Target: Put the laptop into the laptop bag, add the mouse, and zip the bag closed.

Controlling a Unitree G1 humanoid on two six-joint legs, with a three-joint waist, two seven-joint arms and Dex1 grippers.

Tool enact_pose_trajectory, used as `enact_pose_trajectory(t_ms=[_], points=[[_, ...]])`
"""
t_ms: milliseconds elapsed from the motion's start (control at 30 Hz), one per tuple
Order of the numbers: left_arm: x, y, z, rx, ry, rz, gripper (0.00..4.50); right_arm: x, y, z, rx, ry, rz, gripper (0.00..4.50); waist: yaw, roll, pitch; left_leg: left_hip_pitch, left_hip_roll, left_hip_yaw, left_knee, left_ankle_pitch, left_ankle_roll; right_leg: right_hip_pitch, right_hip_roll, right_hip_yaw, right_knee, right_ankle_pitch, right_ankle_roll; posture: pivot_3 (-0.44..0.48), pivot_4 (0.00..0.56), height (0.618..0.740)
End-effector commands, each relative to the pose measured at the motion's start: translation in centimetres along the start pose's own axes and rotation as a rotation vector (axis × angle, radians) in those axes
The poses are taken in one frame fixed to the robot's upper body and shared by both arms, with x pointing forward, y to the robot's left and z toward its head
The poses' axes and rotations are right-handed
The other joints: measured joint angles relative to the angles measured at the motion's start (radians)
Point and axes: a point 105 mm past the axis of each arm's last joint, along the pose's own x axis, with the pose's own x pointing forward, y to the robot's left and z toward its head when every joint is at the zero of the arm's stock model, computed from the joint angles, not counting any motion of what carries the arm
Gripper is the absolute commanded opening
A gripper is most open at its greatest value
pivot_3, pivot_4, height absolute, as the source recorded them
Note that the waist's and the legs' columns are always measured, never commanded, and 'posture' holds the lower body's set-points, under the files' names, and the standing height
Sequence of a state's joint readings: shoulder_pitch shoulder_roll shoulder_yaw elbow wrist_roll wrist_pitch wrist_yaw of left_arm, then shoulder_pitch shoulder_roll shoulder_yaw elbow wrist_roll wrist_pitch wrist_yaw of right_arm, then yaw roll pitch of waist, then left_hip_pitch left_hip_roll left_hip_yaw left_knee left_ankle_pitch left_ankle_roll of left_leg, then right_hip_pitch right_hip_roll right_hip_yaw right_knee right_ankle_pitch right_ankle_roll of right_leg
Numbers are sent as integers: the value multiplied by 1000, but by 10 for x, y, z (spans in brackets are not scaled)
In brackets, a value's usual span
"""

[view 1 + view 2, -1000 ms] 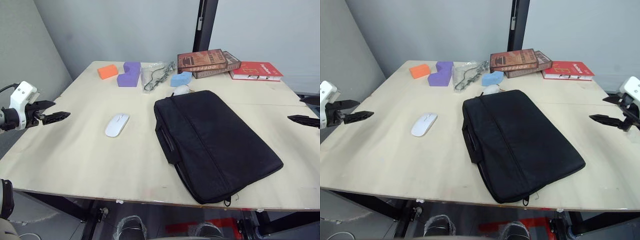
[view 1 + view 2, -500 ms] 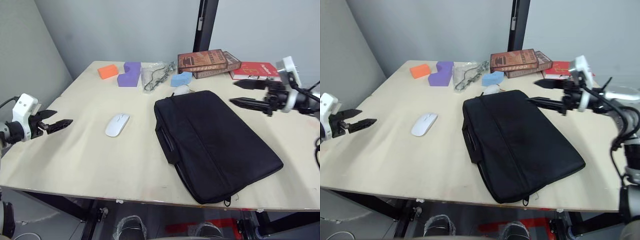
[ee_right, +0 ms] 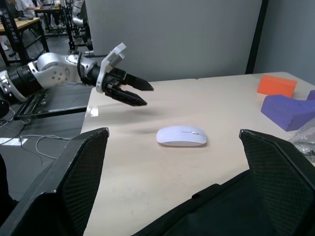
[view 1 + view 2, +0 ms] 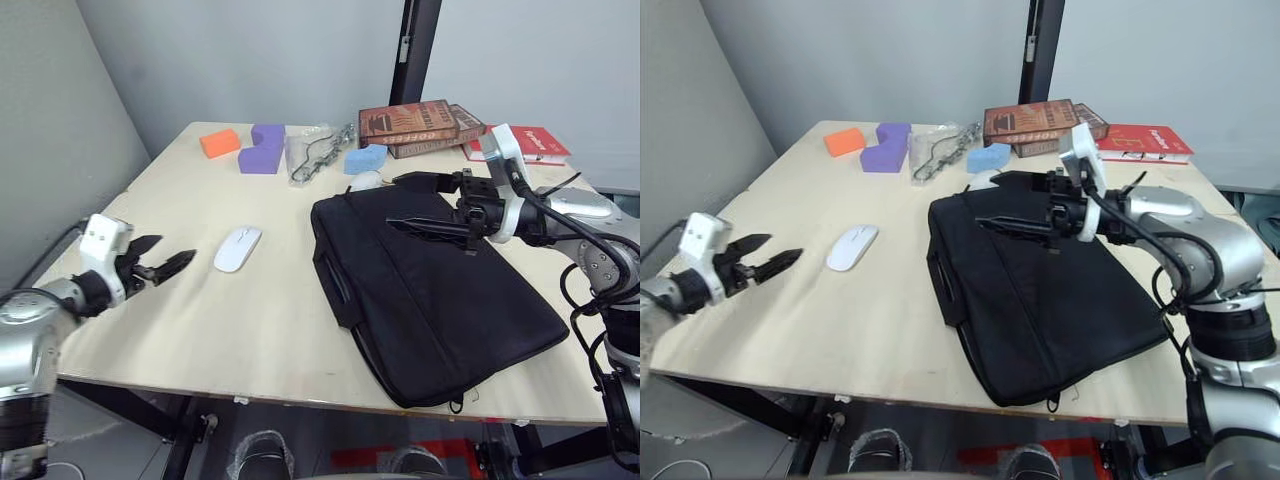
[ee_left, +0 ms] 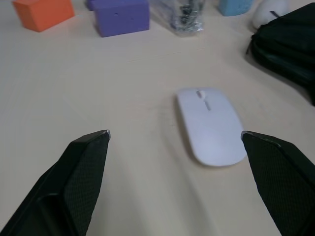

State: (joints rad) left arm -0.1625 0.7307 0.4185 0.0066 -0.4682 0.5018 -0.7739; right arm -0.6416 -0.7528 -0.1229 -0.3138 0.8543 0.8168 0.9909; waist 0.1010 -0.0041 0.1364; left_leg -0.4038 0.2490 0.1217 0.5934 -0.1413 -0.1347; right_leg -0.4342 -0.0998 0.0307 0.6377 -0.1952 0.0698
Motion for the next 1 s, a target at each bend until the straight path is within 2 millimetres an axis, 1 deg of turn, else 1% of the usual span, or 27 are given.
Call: enact_pose_trajectory(t_ms=[33,200,267,400,567,700,767,867,1000], points=[[18,-12,10,40,-29,13,4500,1,5,6,-47,0,-4,4454,-2,0,0,0,0,0,0,0,0,0,0,0,0,0,0,0,150,734],[42,-22,0,9,-26,9,4500,1,9,4,-38,6,-11,4454,-3,0,0,0,0,0,0,0,0,0,0,0,-1,0,0,0,150,734],[52,-24,-5,7,-21,23,4500,0,11,2,-34,12,-15,4454,-3,0,0,0,0,0,-1,0,0,0,0,0,-1,0,0,0,150,734],[70,-24,-8,5,-27,49,4500,-2,13,1,-32,20,-35,4454,-3,0,0,0,0,0,-1,0,0,0,0,0,-2,0,1,0,150,734],[89,-27,-16,1,-16,33,4500,-5,17,-3,-20,34,-54,4454,0,0,0,0,0,0,-1,0,0,0,0,1,-2,0,1,0,150,734],[97,-30,-19,-8,-9,16,4500,-8,20,-8,-10,61,-60,4454,1,0,0,-1,0,0,-1,0,-1,0,0,1,-3,1,2,0,150,734],[99,-32,-22,-19,-3,5,4500,-10,20,-8,-7,61,-66,4454,0,0,0,-1,0,0,-1,0,-1,0,0,1,-4,1,2,0,150,734],[100,-35,-26,-36,-1,0,4500,-11,21,-8,-7,60,-69,4454,1,0,0,-1,0,0,-2,0,-1,0,0,0,-4,1,2,0,150,734],[98,-30,-31,-23,13,36,4500,-13,20,-9,-7,65,-83,4454,1,0,0,-1,0,0,-2,0,-1,0,0,0,-4,1,2,0,150,734]])
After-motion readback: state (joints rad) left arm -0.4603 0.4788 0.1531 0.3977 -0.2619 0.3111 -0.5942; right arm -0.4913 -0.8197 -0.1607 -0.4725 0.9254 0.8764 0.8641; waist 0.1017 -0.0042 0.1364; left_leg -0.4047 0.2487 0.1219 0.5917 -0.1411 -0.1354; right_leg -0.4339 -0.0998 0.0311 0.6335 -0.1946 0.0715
